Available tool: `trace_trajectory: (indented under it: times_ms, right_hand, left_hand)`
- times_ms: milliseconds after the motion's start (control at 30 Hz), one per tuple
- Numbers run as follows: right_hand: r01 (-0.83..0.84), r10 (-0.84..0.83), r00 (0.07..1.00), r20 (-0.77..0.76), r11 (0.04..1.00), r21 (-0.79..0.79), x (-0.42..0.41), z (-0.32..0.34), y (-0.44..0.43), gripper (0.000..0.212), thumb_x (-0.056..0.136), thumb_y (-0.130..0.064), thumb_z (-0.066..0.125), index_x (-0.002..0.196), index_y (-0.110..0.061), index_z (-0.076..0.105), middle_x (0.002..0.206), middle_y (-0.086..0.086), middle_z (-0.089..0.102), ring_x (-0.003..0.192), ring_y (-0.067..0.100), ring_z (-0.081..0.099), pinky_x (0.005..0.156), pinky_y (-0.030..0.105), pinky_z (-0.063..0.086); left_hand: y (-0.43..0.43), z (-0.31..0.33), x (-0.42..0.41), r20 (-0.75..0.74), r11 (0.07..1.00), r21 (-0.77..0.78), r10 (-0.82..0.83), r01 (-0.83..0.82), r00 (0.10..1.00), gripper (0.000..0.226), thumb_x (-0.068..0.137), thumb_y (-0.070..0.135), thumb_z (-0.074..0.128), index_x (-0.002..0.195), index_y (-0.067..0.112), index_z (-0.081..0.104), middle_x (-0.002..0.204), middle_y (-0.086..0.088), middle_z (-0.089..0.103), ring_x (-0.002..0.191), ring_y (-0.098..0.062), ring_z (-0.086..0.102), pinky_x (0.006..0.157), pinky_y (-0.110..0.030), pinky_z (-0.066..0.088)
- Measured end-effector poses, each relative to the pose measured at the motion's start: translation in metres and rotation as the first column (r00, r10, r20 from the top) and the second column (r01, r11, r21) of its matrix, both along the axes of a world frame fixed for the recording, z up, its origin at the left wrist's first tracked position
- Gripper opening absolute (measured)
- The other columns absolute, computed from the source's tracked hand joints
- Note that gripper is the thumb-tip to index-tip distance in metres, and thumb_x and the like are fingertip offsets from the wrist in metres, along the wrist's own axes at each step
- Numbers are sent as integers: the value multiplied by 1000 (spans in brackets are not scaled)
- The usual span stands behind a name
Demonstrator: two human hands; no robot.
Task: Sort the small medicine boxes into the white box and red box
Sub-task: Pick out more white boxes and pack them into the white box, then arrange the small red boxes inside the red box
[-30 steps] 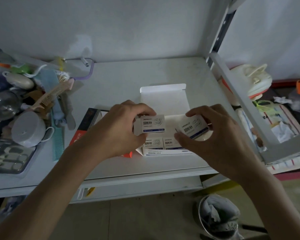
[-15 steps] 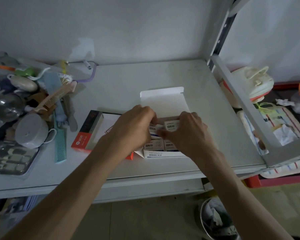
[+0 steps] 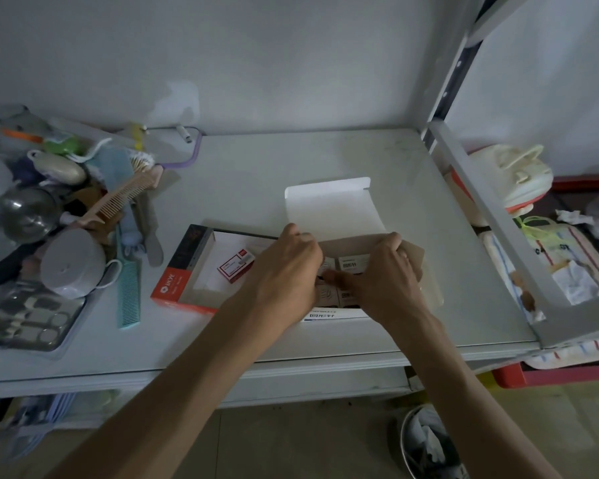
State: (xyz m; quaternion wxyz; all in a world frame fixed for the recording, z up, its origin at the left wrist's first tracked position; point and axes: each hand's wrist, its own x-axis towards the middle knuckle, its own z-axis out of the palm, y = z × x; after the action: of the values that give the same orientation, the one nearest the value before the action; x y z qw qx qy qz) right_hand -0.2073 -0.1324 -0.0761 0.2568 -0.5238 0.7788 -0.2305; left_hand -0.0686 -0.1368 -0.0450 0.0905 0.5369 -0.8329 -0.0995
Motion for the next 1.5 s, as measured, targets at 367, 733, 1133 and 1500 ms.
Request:
trace_trajectory:
  times_ms: [367,733,1133,1500]
  right_hand:
    - [-56,54,997,-53,998,-31,-8,-5,0,49,81,-33,69,111,2,53,110,14,61,102,31,59,82,40,53]
    - [-155,141,984,-112,979,-133,-10,4,4,15,88,-25,55,74,-27,59,82,1,70,80,22,63,66,31,52]
    - [-199,162,960,-228,969,-148,0,28,12,23,91,-22,47,102,-8,63,96,10,67,81,27,64,72,46,58]
    - [-587,572,809,-137,799,-129,87,50,-14,22,76,-2,54,90,-10,69,94,8,70,88,29,65,72,36,52]
  left_hand:
    - [-1,-22,6,-29,998,-64,26,-28,999,12,86,17,65,90,11,75,92,-2,61,102,-21,44,68,-27,37]
    - [22,-21,25,-200,997,27,-60,67,978,85,63,67,70,133,21,54,121,11,49,122,-10,29,104,-26,36]
    - [22,-13,39,-366,1000,23,6,3,931,55,82,56,62,128,25,56,118,15,51,115,-2,39,93,-21,41]
    - [-32,-17,113,41,974,228,-21,12,999,63,84,-1,50,137,32,46,136,6,48,138,-20,20,108,-38,17]
